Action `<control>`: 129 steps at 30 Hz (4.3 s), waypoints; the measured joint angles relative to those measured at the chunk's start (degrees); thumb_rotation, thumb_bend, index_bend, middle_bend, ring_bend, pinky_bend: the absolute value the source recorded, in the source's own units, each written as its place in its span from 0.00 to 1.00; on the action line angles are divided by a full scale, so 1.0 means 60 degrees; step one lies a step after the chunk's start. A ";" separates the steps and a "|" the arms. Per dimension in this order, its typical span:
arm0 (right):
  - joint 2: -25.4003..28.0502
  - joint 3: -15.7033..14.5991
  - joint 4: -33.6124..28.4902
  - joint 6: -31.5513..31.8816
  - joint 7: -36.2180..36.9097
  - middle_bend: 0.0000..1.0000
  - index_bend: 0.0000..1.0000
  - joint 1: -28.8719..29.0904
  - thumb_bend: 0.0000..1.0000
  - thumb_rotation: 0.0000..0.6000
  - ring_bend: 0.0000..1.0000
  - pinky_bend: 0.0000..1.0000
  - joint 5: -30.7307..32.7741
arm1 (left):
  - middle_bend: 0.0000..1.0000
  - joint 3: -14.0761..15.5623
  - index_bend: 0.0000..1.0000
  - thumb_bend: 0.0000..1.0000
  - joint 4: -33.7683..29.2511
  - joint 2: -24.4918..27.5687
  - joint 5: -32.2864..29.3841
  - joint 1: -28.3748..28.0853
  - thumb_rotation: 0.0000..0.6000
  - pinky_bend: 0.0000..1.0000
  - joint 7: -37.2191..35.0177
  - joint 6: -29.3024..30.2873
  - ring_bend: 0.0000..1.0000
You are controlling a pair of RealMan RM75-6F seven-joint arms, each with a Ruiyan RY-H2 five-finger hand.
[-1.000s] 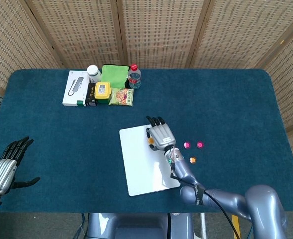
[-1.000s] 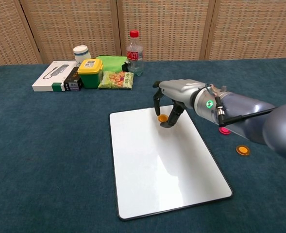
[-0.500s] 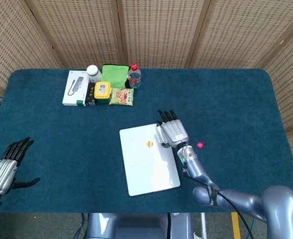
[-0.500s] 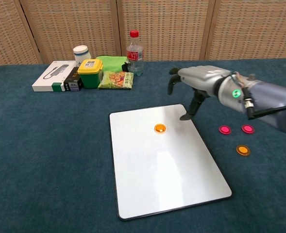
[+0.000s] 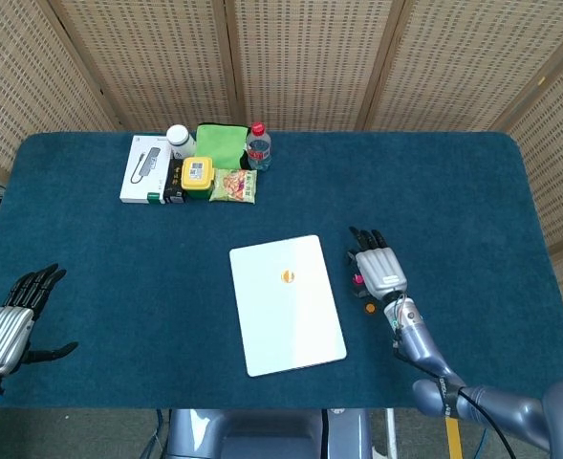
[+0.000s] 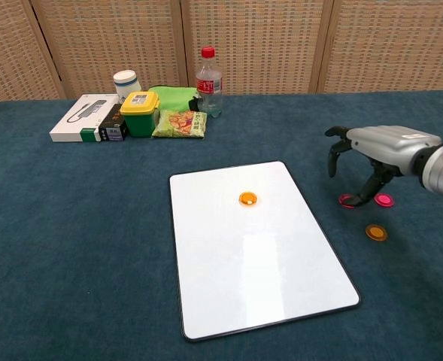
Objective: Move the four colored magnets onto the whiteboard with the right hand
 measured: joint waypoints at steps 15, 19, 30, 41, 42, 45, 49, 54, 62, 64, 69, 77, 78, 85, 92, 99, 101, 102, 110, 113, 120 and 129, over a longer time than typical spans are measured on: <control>-0.0359 0.0003 0.0652 -0.0284 0.0253 0.00 0.41 -0.0178 0.34 1.00 0.00 0.00 -0.0187 | 0.00 -0.0001 0.00 0.00 0.0014 -0.0008 -0.0001 0.0002 1.00 0.00 0.0002 0.0014 0.00; -0.0464 0.0038 0.0792 -0.0371 0.0205 0.00 0.41 -0.0161 0.34 1.00 0.00 0.00 -0.0202 | 0.00 -0.0004 0.00 0.00 0.0007 -0.0006 -0.0019 0.0003 1.00 0.00 0.0004 0.0009 0.00; -0.0586 0.0132 0.1141 -0.0604 0.0215 0.00 0.41 -0.0219 0.34 1.00 0.00 0.00 -0.0174 | 0.00 -0.0010 0.00 0.00 -0.0004 -0.0009 -0.0043 0.0001 1.00 0.00 0.0016 -0.0002 0.00; -0.0666 0.0184 0.1265 -0.0789 0.0247 0.00 0.42 -0.0250 0.34 1.00 0.00 0.00 -0.0181 | 0.00 -0.0020 0.00 0.00 -0.0005 -0.0019 -0.0053 0.0006 1.00 0.00 0.0031 0.0014 0.00; -0.0680 0.0191 0.1300 -0.0817 0.0243 0.00 0.42 -0.0247 0.34 1.00 0.00 0.00 -0.0158 | 0.00 -0.0018 0.00 0.00 -0.0005 -0.0019 -0.0059 0.0007 1.00 0.00 0.0031 0.0009 0.00; -0.0717 0.0220 0.1403 -0.0918 0.0240 0.00 0.45 -0.0236 0.34 1.00 0.00 0.00 -0.0084 | 0.00 -0.0022 0.00 0.00 -0.0009 -0.0021 -0.0068 0.0008 1.00 0.00 0.0036 0.0010 0.00; -0.0754 0.0251 0.1525 -0.1022 0.0284 0.01 0.52 -0.0241 0.34 1.00 0.00 0.00 -0.0038 | 0.00 -0.0025 0.00 0.00 -0.0017 -0.0022 -0.0086 0.0005 1.00 0.00 0.0045 -0.0006 0.00; -0.0738 0.0288 0.1524 -0.1065 0.0375 0.03 0.57 -0.0264 0.36 1.00 0.00 0.00 -0.0063 | 0.00 -0.0029 0.00 0.00 -0.0029 -0.0022 -0.0108 0.0005 1.00 0.00 0.0065 -0.0018 0.00; -0.0631 0.0371 0.1308 -0.1052 0.0419 0.03 0.59 -0.0270 0.36 1.00 0.00 0.00 -0.0119 | 0.00 -0.0031 0.00 0.00 -0.0042 -0.0017 -0.0102 0.0008 1.00 0.00 0.0078 -0.0009 0.00; -0.0620 0.0395 0.1269 -0.1022 0.0398 0.03 0.59 -0.0266 0.36 1.00 0.00 0.00 -0.0130 | 0.00 -0.0029 0.00 0.00 -0.0038 -0.0016 -0.0096 0.0008 1.00 0.00 0.0067 -0.0009 0.00; -0.0561 0.0529 0.1066 -0.0983 0.0315 0.03 0.59 -0.0174 0.36 1.00 0.00 0.00 -0.0137 | 0.00 -0.0023 0.00 0.00 -0.0037 -0.0010 -0.0088 0.0006 1.00 0.00 0.0057 -0.0016 0.00; -0.0466 0.1033 0.0337 -0.1070 -0.0321 0.03 0.59 0.0400 0.36 1.00 0.00 0.00 0.0258 | 0.00 -0.0022 0.00 0.00 -0.0037 -0.0009 -0.0082 0.0004 1.00 0.00 0.0062 -0.0016 0.00; -0.0506 0.1102 0.0298 -0.1086 -0.0497 0.03 0.59 0.0533 0.36 1.00 0.00 0.00 0.0343 | 0.00 -0.0022 0.00 0.00 -0.0036 -0.0008 -0.0081 0.0005 1.00 0.00 0.0056 -0.0014 0.00; -0.1114 0.1309 0.0478 -0.1193 -0.1565 0.03 0.59 0.1219 0.36 1.00 0.00 0.00 0.1377 | 0.00 -0.0009 0.00 0.00 -0.0014 0.0019 -0.0068 0.0005 1.00 0.00 -0.0068 -0.0022 0.00; -0.1427 0.1208 0.0075 -0.1158 -0.1829 0.03 0.59 0.1435 0.36 1.00 0.00 0.00 0.1650 | 0.00 0.0014 0.00 0.00 -0.0025 0.0068 -0.0070 -0.0028 1.00 0.00 -0.0162 -0.0111 0.00; -0.1701 0.0765 -0.0704 -0.0717 -0.2039 0.03 0.59 0.1480 0.36 1.00 0.00 0.00 0.1168 | 0.00 0.0009 0.00 0.00 -0.0046 0.0068 -0.0084 -0.0023 1.00 0.00 -0.0131 -0.0102 0.00; -0.1785 0.0727 -0.0783 -0.0654 -0.2062 0.03 0.58 0.1495 0.36 1.00 0.00 0.00 0.1148 | 0.00 0.0010 0.00 0.00 -0.0043 0.0066 -0.0083 -0.0024 1.00 0.00 -0.0130 -0.0104 0.00; -0.1834 0.0698 -0.0827 -0.0614 -0.2085 0.03 0.52 0.1507 0.33 1.00 0.00 0.00 0.1132 | 0.00 0.0010 0.00 0.00 -0.0044 0.0066 -0.0085 -0.0027 1.00 0.00 -0.0133 -0.0111 0.00; -0.1839 0.0645 -0.1014 -0.0533 -0.2052 0.00 0.13 0.1539 0.21 1.00 0.00 0.00 0.1072 | 0.00 0.0020 0.00 0.00 -0.0034 0.0088 -0.0070 -0.0027 1.00 0.00 -0.0198 -0.0111 0.00; -0.1624 0.0688 -0.1135 -0.0441 -0.2013 0.00 0.15 0.1504 0.21 1.00 0.00 0.00 0.1016 | 0.00 0.0025 0.00 0.00 -0.0034 0.0098 -0.0067 -0.0032 1.00 0.00 -0.0222 -0.0122 0.00; -0.0556 0.0664 -0.1330 -0.0080 -0.1880 0.00 0.35 0.1165 0.26 1.00 0.00 0.00 0.0804 | 0.00 0.0030 0.00 0.00 -0.0047 0.0104 -0.0064 -0.0036 1.00 0.00 -0.0219 -0.0131 0.00; 0.0548 0.0279 -0.0399 -0.0117 -0.0766 0.00 0.42 0.0229 0.26 1.00 0.00 0.00 0.0793 | 0.00 0.0032 0.00 0.00 -0.0064 0.0083 -0.0046 -0.0041 1.00 0.00 -0.0144 -0.0127 0.00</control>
